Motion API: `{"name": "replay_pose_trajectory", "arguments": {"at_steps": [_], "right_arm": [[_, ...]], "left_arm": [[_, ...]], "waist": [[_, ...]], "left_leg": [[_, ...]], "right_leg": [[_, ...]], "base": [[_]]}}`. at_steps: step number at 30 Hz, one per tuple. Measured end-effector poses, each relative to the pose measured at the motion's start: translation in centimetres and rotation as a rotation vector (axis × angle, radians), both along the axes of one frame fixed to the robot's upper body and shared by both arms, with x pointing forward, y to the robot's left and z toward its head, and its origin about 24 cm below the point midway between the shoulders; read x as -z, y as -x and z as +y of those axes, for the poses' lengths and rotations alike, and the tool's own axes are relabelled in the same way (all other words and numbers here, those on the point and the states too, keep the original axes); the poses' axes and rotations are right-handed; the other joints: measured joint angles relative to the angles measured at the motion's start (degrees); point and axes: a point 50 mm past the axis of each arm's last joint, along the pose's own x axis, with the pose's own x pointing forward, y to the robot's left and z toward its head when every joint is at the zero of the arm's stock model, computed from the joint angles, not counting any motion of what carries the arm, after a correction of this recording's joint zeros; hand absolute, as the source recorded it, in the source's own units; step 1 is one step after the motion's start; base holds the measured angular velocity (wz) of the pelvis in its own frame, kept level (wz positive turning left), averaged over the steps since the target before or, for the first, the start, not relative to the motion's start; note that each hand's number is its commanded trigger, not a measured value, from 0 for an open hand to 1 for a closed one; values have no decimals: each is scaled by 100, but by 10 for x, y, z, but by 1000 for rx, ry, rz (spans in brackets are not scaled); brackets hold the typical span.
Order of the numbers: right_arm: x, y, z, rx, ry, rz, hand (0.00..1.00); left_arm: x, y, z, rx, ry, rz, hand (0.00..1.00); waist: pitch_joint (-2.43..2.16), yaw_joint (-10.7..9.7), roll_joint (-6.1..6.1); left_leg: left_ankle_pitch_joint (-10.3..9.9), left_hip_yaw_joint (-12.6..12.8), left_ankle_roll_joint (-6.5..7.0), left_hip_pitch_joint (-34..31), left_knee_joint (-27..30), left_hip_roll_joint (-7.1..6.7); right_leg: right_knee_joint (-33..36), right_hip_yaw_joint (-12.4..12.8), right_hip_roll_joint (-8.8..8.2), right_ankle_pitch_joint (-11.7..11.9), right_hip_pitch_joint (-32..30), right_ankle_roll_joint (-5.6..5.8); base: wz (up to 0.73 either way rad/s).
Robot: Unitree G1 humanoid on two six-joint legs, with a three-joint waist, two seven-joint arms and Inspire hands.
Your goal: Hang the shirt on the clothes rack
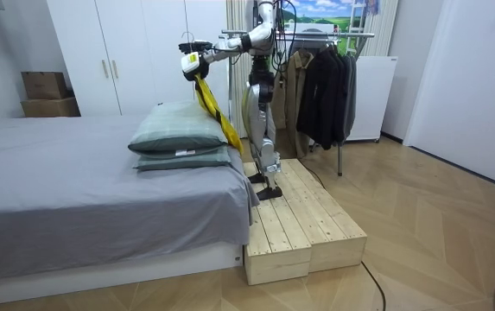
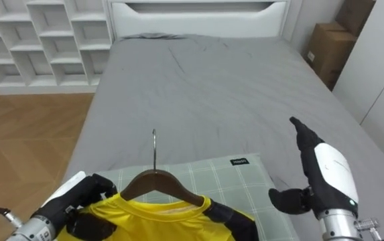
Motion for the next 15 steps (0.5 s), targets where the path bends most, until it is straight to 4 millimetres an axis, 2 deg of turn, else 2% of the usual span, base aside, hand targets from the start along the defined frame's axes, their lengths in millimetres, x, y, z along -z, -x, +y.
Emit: {"name": "replay_pose_trajectory", "arguments": {"at_steps": [7,15], "right_arm": [[-10,-12,18,-119,-6,13,0],[-1,-13,35,-284,-17,172,0]], "left_arm": [[-4,-1,-3,17,-15,-20,100],[-6,-2,-4,26,-19,-26,100]], "waist": [[11,104,23],[30,164,39]], "left_leg": [[0,-9,-1,-38,-4,10],[-1,-88,-1,-113,-20,8]], "right_leg": [[25,-53,5,5,-35,-6],[-2,-134,-5,6,-59,-5]], "base": [[1],[4]]}}
